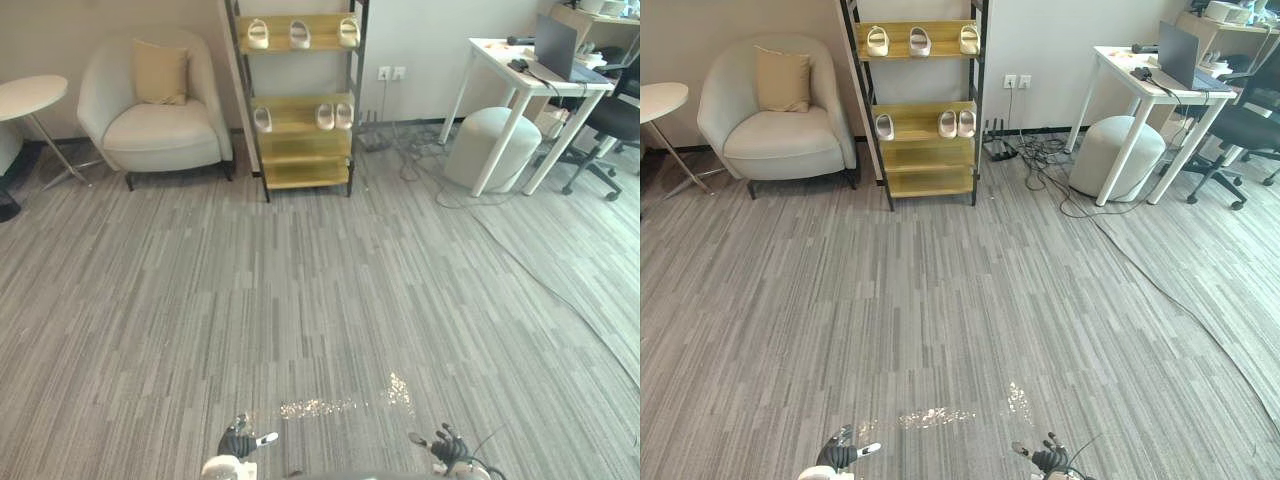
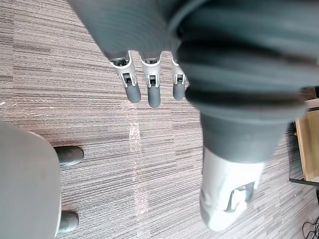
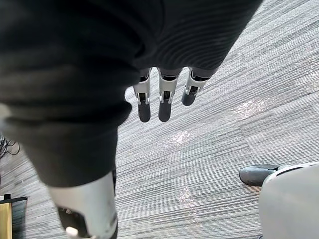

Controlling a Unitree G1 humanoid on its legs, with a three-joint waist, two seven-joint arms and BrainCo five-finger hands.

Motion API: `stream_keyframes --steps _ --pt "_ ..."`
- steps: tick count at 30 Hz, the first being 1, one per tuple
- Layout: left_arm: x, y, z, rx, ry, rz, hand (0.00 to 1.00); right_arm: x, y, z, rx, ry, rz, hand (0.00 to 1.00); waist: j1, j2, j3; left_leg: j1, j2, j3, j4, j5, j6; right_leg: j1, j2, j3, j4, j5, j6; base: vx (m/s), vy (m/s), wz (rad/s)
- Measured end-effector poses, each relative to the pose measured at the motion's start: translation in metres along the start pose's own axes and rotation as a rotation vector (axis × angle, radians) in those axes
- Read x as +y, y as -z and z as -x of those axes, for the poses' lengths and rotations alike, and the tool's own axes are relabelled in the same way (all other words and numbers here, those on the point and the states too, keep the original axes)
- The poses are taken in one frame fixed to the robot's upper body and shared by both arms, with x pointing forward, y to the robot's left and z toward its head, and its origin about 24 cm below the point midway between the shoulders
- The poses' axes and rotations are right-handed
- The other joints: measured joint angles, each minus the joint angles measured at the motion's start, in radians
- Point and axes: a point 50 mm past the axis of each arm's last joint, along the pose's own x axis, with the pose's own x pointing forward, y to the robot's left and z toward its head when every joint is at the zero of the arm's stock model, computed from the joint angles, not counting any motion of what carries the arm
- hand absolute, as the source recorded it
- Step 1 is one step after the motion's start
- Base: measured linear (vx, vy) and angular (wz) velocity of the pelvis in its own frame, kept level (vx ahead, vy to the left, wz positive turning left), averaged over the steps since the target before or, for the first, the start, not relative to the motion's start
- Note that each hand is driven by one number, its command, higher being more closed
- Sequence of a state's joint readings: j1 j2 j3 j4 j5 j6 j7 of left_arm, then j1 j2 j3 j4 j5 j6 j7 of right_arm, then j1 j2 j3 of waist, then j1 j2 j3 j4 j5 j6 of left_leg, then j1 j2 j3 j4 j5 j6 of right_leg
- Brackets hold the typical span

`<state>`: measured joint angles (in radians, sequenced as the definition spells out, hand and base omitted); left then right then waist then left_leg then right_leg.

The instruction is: Organize the slippers on the shoe rack

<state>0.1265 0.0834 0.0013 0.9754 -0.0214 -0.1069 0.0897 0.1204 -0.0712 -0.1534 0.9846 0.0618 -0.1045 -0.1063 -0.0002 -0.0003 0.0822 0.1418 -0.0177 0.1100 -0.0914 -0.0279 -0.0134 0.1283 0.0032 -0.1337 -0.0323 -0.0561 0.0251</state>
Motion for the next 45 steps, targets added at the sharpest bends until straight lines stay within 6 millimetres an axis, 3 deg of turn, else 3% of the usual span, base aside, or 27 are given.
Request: stream_keyframes --steps 7,33,37,38,39,41,42,43,45 --pt "-0.005 -0.002 -0.002 0.005 0.021 -0.033 0.0 0.014 0.002 0.001 0.019 -0.032 -0.033 0.0 0.0 -0.006 0.001 0.004 -0.002 -0.001 -0.008 -0.001 -0.002 0.004 0.0 -0.001 -0.008 -0.002 0.003 0.0 0.0 0.0" --pt "-0.006 -0.009 -0.005 -0.019 0.04 -0.08 0.0 0.022 -0.002 -0.001 0.009 -0.075 -0.007 0.0 0.002 -0.022 0.029 0.004 0.0 0.009 0.017 -0.02 -0.014 0.005 -0.001 -0.001 0.016 -0.023 -0.005 -0.01 -0.021 -0.01" --pt "-0.004 -0.018 -0.008 -0.032 0.035 -0.084 0.0 0.021 -0.004 -0.001 0.007 -0.071 -0.034 0.0 0.008 -0.026 0.05 -0.114 0.026 0.009 0.285 -0.169 -0.039 -0.039 -0.008 -0.016 0.142 -0.117 -0.027 -0.01 -0.034 0.04" --pt "-0.004 -0.018 -0.008 -0.033 0.035 -0.086 0.0 0.02 -0.004 -0.001 0.006 -0.069 -0.036 0.0 0.009 -0.016 0.056 -0.144 0.037 0.029 0.372 -0.193 -0.068 -0.039 -0.008 -0.017 0.158 -0.137 -0.04 0.05 -0.019 0.09" --pt "-0.003 -0.022 -0.009 -0.043 0.033 -0.088 0.0 0.02 -0.007 -0.002 -0.002 -0.07 -0.038 0.0 0.006 -0.029 0.062 -0.186 0.047 0.059 0.486 -0.196 -0.074 -0.038 -0.014 -0.021 0.172 -0.147 -0.044 0.05 -0.033 0.1" --pt "-0.005 -0.031 -0.01 -0.074 0.035 -0.076 0.0 0.014 -0.01 -0.003 -0.014 -0.057 -0.037 0.0 0.009 -0.012 0.086 -0.289 0.09 0.107 0.732 -0.176 -0.104 -0.014 -0.018 -0.019 0.187 -0.167 -0.054 0.09 -0.029 0.01" --pt "-0.005 -0.033 -0.011 -0.077 0.031 -0.062 0.0 0.012 -0.012 -0.004 -0.019 -0.052 -0.037 0.0 0.01 -0.011 0.095 -0.335 0.111 0.125 0.828 -0.175 -0.107 0.004 -0.023 -0.016 0.185 -0.176 -0.059 0.15 0.003 -0.09" --pt "-0.006 -0.034 -0.011 -0.078 0.028 -0.044 0.0 0.012 -0.015 -0.005 -0.028 -0.053 -0.043 0.0 0.009 0.005 0.101 -0.359 0.136 0.142 0.869 -0.206 -0.086 0.019 -0.025 -0.01 0.185 -0.184 -0.064 0.2 0.031 -0.1" --pt "-0.008 -0.037 -0.012 -0.085 0.031 -0.042 0.0 0.009 -0.015 -0.006 -0.022 -0.043 -0.049 0.0 0.01 0.009 0.106 -0.392 0.147 0.155 0.82 -0.229 -0.069 0.046 -0.044 0.006 0.17 -0.189 -0.057 0.19 0.061 -0.19"
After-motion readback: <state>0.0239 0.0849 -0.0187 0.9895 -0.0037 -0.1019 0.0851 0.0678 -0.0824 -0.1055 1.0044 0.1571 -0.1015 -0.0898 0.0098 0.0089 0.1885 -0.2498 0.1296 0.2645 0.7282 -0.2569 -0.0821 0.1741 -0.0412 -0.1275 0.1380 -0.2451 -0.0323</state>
